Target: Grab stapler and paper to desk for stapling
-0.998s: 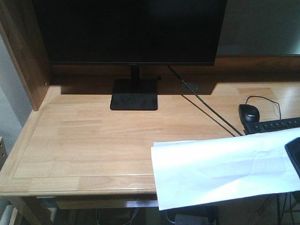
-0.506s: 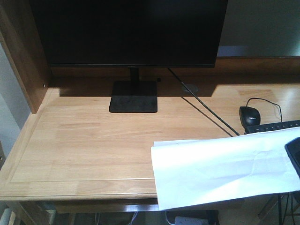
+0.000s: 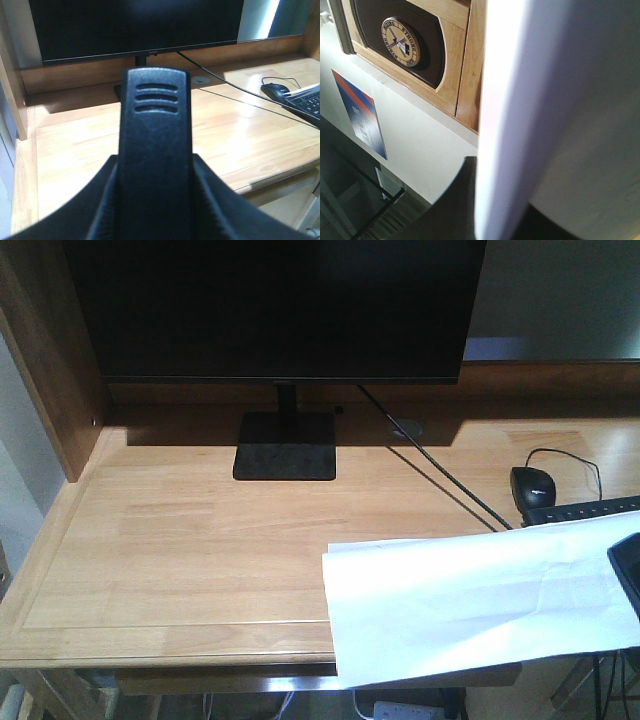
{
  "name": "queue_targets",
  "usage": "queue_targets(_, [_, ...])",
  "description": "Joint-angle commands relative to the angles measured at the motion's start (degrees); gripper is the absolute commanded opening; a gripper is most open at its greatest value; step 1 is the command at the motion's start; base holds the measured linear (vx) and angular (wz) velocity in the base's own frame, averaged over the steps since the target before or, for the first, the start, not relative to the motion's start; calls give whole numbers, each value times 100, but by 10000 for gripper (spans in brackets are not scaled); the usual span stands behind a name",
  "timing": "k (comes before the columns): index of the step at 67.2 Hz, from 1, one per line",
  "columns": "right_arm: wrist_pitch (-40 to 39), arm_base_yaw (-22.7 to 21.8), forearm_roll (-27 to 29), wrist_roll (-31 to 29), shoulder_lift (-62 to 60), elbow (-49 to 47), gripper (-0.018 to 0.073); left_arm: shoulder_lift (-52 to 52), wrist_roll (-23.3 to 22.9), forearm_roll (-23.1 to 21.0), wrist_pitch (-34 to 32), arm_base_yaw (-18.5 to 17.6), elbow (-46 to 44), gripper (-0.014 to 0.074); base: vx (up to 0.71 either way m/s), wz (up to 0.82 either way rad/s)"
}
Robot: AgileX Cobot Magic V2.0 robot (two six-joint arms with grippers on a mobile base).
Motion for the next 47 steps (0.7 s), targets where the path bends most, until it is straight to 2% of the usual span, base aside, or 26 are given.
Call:
queue_targets(1, [-351, 2, 95, -47, 17, 132, -4, 76, -3, -13, -666, -19, -166, -6, 0, 0])
queue_targets(47, [-351, 2, 95, -47, 17, 132, -4, 76, -3, -13, -666, -19, -166, -6, 0, 0])
